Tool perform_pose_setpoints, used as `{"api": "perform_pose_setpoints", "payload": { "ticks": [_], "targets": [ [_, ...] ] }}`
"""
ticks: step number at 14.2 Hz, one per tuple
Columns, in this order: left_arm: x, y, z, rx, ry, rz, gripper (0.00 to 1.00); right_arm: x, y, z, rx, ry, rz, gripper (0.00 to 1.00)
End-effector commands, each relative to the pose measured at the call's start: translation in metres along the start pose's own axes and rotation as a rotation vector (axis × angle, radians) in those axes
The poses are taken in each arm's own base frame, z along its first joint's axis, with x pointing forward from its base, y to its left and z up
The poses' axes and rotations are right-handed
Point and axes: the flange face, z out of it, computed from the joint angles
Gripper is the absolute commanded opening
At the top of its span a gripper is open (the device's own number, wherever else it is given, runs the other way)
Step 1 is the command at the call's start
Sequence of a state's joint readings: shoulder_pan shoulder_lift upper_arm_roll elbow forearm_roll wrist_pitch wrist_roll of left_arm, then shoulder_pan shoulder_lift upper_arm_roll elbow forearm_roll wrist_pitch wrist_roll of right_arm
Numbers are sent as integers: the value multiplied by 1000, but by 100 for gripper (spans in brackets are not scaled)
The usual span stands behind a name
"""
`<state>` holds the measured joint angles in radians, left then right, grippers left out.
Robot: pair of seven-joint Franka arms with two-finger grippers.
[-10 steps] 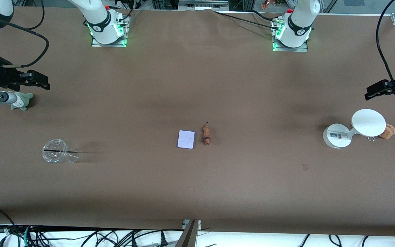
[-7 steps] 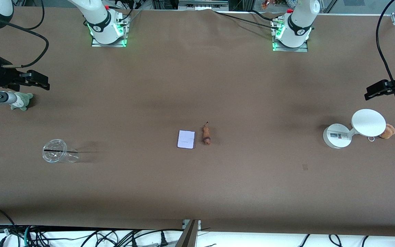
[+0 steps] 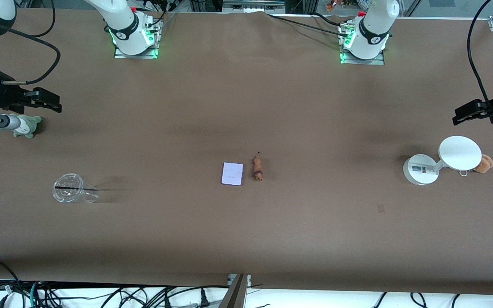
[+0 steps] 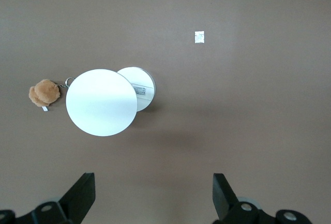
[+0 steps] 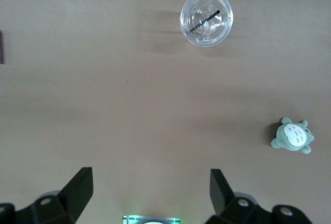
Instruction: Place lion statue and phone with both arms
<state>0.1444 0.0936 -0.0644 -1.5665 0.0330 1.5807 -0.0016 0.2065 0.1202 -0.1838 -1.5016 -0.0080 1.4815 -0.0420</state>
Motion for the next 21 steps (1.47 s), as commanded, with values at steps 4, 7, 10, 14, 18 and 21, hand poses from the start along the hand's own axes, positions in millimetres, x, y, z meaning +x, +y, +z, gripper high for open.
{"api": "perform_pose_setpoints", "payload": {
  "ticks": [4,7,10,14,18,21],
  "targets": [
    [7,1,1,-10,-3,5,100,7,0,0,-4,1,5,100],
    [10,9,6,1,-12,17,100,8,-2,2,-1,-4,3,100],
    [10,12,6,1,-12,20,100,21,-6,25,-4,-44,0,100],
    [11,16,7,-3,-13,16,100,29,-13,45,-3,-90,-10,100],
    [11,23,8,1,-13,11,100,38,-63,54,7,-83,-68,100],
    [15,44,21,-8,-39,45,100,44,-126,58,-11,-30,-79,100]
  ]
}}
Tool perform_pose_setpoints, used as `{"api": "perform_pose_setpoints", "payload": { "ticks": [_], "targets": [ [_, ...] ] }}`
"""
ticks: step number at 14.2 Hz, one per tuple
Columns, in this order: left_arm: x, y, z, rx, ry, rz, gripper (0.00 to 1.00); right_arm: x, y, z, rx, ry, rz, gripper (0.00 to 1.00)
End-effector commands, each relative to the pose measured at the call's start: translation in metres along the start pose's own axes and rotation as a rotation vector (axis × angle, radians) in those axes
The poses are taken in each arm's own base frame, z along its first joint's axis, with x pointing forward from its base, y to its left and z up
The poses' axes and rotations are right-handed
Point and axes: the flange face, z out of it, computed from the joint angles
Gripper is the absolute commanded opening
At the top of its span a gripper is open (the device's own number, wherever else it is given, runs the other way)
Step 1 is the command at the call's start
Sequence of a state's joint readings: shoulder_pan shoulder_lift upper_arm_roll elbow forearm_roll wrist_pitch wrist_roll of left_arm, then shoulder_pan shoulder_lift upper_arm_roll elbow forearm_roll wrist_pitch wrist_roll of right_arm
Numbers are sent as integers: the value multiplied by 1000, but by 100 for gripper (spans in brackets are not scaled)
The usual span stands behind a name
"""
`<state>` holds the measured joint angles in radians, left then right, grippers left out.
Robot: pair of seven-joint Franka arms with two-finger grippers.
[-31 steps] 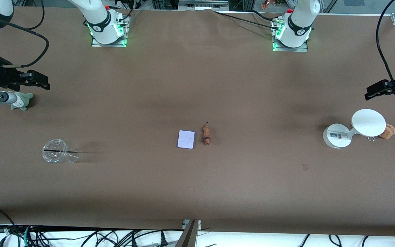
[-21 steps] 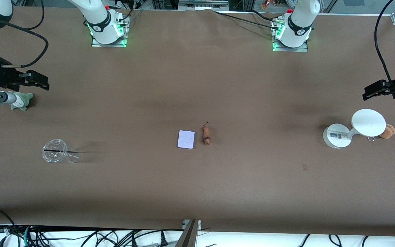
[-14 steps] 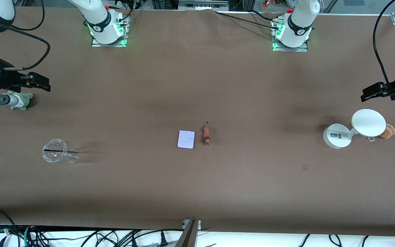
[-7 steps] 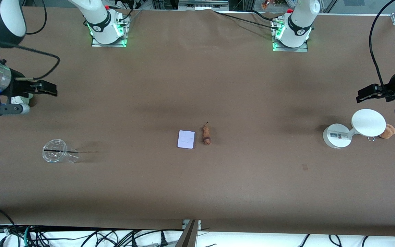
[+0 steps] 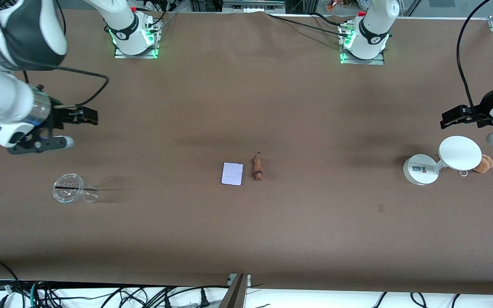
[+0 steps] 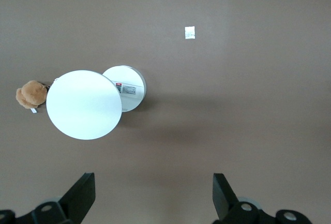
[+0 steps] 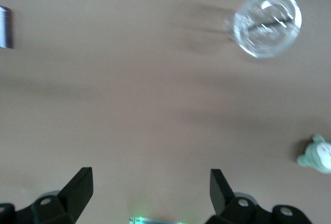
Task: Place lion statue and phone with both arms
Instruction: 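Reach the left gripper to the lion while the right gripper reaches the phone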
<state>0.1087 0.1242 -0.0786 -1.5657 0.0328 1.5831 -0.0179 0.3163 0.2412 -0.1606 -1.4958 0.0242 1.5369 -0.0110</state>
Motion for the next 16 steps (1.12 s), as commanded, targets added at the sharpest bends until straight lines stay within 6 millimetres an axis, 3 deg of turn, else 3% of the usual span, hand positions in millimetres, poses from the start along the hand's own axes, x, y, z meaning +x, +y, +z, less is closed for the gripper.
{"api": "perform_pose_setpoints", "payload": {
  "ticks": [1,3,5,7,8,12,14,16],
  "targets": [
    [11,28,14,-9,-27,31,100,12,-58,3,-11,35,65,100],
    [17,47,25,-58,-44,44,100,24,-98,17,-18,70,98,100],
    [25,71,37,-114,-33,27,100,46,-142,53,-26,108,80,100],
    [34,95,53,-133,-40,10,100,56,-193,84,-33,144,123,100],
    [38,108,59,-142,-36,1,100,63,-206,97,-26,172,157,100],
    [46,175,89,-146,-31,-55,100,80,-215,125,-16,210,177,100],
    [46,211,103,-145,-26,-97,100,84,-204,123,-15,215,181,100],
    [41,262,130,-135,-34,-145,100,86,-195,122,-14,215,197,100]
  ]
}}
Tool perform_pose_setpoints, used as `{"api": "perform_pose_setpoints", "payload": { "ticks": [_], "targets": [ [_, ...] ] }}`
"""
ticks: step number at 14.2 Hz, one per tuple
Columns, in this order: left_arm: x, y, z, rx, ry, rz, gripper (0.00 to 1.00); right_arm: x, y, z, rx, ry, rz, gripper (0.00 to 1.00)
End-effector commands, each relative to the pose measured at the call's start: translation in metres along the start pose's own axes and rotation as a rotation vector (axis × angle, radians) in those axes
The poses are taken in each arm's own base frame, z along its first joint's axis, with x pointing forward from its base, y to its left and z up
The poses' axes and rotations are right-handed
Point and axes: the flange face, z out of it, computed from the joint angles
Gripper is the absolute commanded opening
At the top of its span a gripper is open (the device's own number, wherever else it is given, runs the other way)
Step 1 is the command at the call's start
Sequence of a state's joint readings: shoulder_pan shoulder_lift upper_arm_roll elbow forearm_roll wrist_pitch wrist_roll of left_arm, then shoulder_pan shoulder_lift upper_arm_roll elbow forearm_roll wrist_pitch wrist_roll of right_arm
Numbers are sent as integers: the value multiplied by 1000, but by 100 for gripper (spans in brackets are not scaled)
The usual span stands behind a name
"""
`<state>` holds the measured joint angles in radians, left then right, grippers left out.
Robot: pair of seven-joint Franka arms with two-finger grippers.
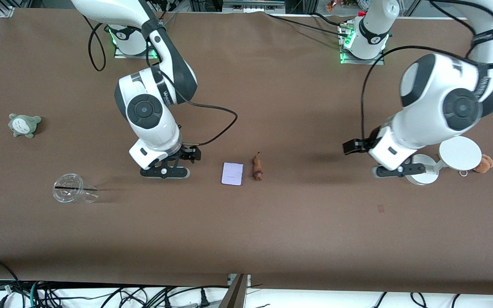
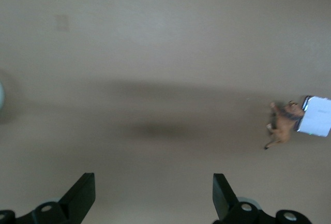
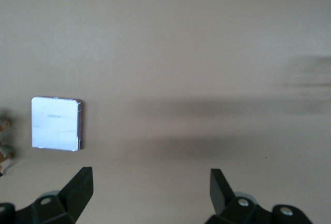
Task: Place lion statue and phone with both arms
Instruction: 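Reach the left gripper to the lion while the right gripper reaches the phone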
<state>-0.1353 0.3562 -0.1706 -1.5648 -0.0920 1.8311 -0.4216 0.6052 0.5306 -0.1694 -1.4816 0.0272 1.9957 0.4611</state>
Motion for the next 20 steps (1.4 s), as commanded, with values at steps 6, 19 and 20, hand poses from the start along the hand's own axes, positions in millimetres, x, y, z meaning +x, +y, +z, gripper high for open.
{"api": "perform_pose_setpoints", "payload": {
  "ticks": [6,19,20],
  "targets": [
    [-17,170,115,23,-12,-146,100,22,29,-8,27,40,53,100],
    [-32,248,258,58,156,-379,100,30,12,45,82,47,92,100],
    [-33,251,260,47,161,-393,100,30,9,46,86,52,90,100]
  ]
}}
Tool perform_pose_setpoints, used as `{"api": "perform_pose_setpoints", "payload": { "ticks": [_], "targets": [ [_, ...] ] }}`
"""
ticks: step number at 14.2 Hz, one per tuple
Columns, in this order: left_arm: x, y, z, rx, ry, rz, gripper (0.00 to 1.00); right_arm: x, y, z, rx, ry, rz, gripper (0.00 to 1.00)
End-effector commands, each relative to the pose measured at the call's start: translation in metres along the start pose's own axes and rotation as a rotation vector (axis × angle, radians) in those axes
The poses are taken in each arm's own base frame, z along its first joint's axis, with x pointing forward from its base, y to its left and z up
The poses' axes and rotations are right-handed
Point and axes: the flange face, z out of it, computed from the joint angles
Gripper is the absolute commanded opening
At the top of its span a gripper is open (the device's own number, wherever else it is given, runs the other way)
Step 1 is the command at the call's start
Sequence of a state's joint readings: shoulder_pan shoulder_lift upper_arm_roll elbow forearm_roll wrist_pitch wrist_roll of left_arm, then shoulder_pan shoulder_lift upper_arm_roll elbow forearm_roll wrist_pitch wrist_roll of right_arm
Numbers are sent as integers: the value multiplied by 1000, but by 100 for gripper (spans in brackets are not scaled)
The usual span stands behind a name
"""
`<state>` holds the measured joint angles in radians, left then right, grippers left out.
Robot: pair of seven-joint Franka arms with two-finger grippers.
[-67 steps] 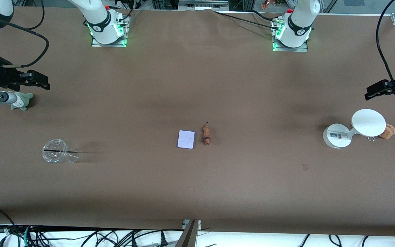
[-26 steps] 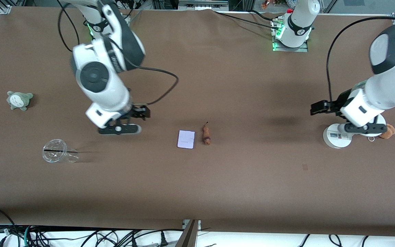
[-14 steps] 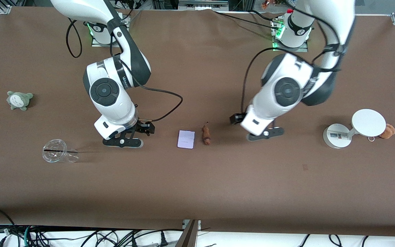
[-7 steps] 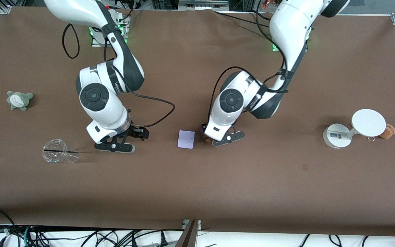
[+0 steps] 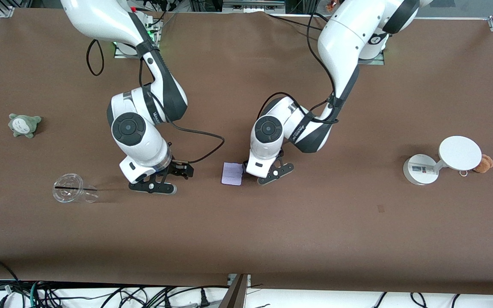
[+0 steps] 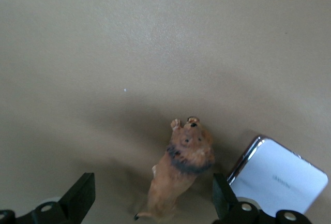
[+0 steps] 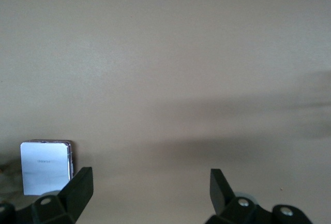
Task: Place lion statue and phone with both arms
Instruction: 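Reach the left gripper to the lion while the right gripper reaches the phone, then close the left gripper on the brown lion statue and lift it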
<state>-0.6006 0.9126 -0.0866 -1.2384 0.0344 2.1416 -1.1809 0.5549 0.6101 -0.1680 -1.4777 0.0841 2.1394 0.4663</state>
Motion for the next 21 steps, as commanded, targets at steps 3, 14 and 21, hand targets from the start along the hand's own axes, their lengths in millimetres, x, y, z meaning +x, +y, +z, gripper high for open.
{"api": "perform_pose_setpoints", "payload": {
  "ticks": [3,14,21],
  "targets": [
    [-2,12,7,-13,41,-52,100,0,-9,10,21,2,14,100],
    [19,0,3,23,90,26,0,-11,-33,29,27,18,53,100],
    [119,-85,-85,112,10,161,0,-35,-78,59,51,57,107,100]
  ]
}}
